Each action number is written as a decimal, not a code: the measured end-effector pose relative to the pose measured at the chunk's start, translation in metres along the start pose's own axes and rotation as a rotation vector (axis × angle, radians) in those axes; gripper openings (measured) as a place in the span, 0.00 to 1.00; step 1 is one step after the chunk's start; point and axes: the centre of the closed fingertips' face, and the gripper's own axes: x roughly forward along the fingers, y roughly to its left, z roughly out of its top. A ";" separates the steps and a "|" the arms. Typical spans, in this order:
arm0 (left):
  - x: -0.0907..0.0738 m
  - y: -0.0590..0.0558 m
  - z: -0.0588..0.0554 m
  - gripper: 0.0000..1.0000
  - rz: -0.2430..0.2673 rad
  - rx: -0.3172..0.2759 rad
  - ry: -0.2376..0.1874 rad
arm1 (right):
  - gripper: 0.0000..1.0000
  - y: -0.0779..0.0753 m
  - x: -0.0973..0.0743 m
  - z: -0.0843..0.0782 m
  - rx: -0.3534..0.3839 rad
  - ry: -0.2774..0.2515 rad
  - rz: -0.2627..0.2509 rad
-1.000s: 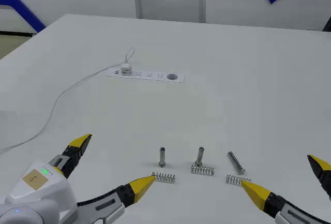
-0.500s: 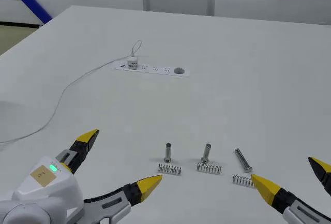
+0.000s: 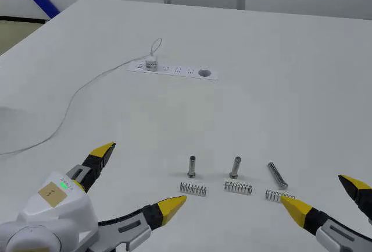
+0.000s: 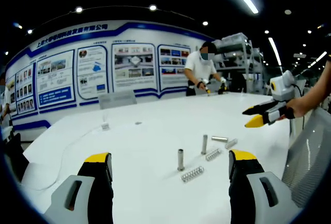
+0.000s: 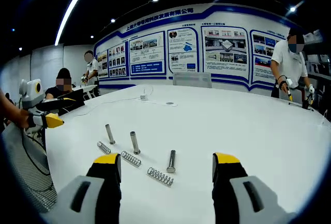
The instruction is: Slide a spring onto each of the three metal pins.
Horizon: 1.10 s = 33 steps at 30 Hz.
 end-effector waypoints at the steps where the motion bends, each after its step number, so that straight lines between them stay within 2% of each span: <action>1: 0.000 -0.002 -0.001 0.95 -0.007 0.004 0.003 | 0.72 -0.001 0.002 0.001 0.002 0.002 -0.001; 8: 0.000 -0.002 -0.002 0.95 -0.008 0.007 0.010 | 0.68 -0.007 0.011 0.000 0.007 0.017 -0.003; 11: 0.000 -0.001 -0.001 0.95 -0.007 -0.008 0.001 | 0.62 -0.005 0.017 -0.007 0.032 0.055 0.027; 13: 0.001 -0.001 -0.002 0.95 -0.007 -0.005 0.005 | 0.59 -0.004 0.021 -0.008 0.022 0.069 0.029; 19: 0.002 -0.005 -0.004 0.95 -0.022 0.002 0.018 | 0.56 -0.006 0.037 -0.013 -0.018 0.125 0.040; 21: 0.002 -0.005 -0.005 0.94 -0.023 0.004 0.023 | 0.55 -0.006 0.042 -0.018 -0.002 0.159 0.054; 33: 0.001 -0.005 -0.008 0.94 -0.027 -0.010 0.034 | 0.42 -0.015 0.072 -0.027 -0.037 0.246 0.043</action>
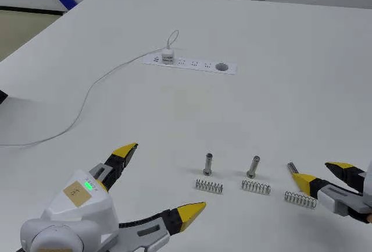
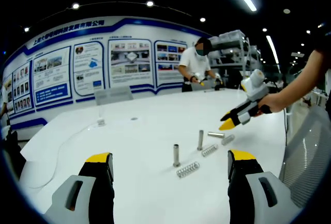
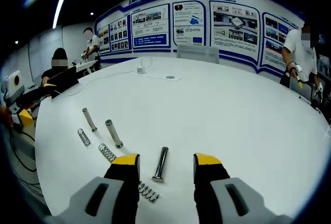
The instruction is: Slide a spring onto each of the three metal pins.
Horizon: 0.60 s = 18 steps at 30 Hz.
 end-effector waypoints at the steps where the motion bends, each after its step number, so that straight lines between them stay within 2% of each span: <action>1: 0.000 0.000 -0.001 0.93 -0.001 0.000 0.004 | 0.40 0.000 0.003 0.000 0.000 0.006 0.004; 3: 0.000 0.000 -0.002 0.93 -0.001 0.003 0.009 | 0.38 0.001 0.007 0.000 0.000 0.019 0.010; 5: 0.000 0.000 -0.003 0.93 0.000 0.006 0.014 | 0.38 0.002 0.013 -0.005 0.001 0.060 0.021; 8: 0.000 0.000 -0.003 0.93 -0.001 0.002 0.016 | 0.37 0.003 0.022 -0.009 0.000 0.089 0.032; 13: 0.000 0.001 -0.006 0.93 -0.001 0.003 0.028 | 0.32 0.003 0.029 -0.014 -0.013 0.128 0.036; 18: 0.001 0.000 -0.008 0.93 -0.001 0.007 0.038 | 0.30 0.003 0.034 -0.018 0.005 0.160 0.045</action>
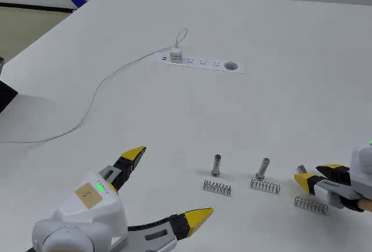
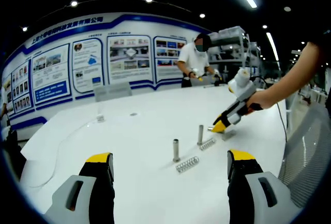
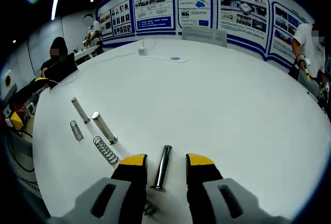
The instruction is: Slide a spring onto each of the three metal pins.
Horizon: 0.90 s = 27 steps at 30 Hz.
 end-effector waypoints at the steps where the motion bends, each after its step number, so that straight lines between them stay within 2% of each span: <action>1: 0.000 0.000 0.000 0.93 0.000 0.001 0.001 | 0.29 -0.001 0.001 -0.001 0.006 0.006 -0.002; 7: 0.000 0.000 -0.001 0.92 -0.002 0.000 0.004 | 0.26 -0.004 0.005 -0.003 0.052 0.030 -0.026; 11: 0.000 0.000 -0.002 0.92 -0.001 -0.003 0.007 | 0.21 -0.003 0.009 -0.001 0.023 0.030 -0.033; 13: 0.000 0.001 -0.002 0.92 -0.001 0.000 0.009 | 0.20 0.000 0.010 0.000 -0.025 0.044 -0.032; 15: 0.000 0.000 -0.002 0.92 -0.002 -0.003 0.010 | 0.16 0.005 0.010 0.001 -0.011 0.047 -0.018; 27: 0.001 -0.001 -0.003 0.92 -0.012 -0.004 0.012 | 0.09 0.009 0.014 0.003 0.002 0.107 -0.011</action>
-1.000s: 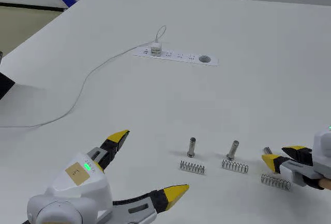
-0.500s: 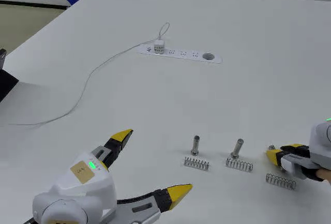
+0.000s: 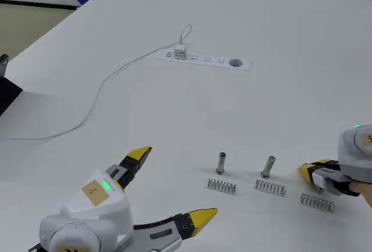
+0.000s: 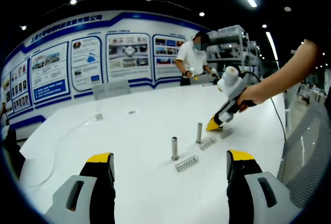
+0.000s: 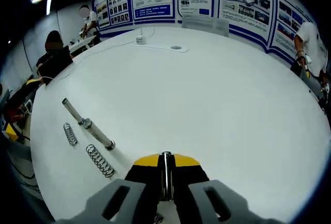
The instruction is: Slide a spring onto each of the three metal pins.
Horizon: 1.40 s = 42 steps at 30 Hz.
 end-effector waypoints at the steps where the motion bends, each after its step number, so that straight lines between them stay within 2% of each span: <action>1: 0.000 -0.001 0.000 0.92 -0.002 -0.003 -0.002 | 0.09 0.000 0.000 0.000 -0.005 0.002 0.002; 5: 0.000 -0.002 0.001 0.91 -0.008 -0.007 -0.006 | 0.08 -0.001 0.001 0.000 0.009 0.003 0.006; 8: 0.000 -0.002 0.002 0.91 -0.013 -0.017 -0.012 | 0.08 -0.003 -0.001 -0.001 0.052 0.002 0.010; 15: 0.000 -0.002 0.001 0.91 -0.011 -0.009 -0.005 | 0.08 -0.006 -0.003 0.001 0.064 -0.017 0.008; 18: 0.000 -0.004 0.001 0.91 -0.023 -0.021 -0.007 | 0.08 -0.004 -0.009 0.012 0.076 -0.079 0.019; 20: 0.000 -0.005 0.001 0.90 -0.025 -0.014 -0.004 | 0.08 -0.004 -0.013 0.014 0.088 -0.088 0.017; 29: 0.001 -0.008 -0.001 0.90 -0.035 0.000 0.005 | 0.08 -0.003 -0.026 0.018 0.086 -0.141 0.024; 42: 0.001 -0.010 -0.002 0.89 -0.040 0.009 0.013 | 0.08 -0.005 -0.033 0.019 0.069 -0.161 0.027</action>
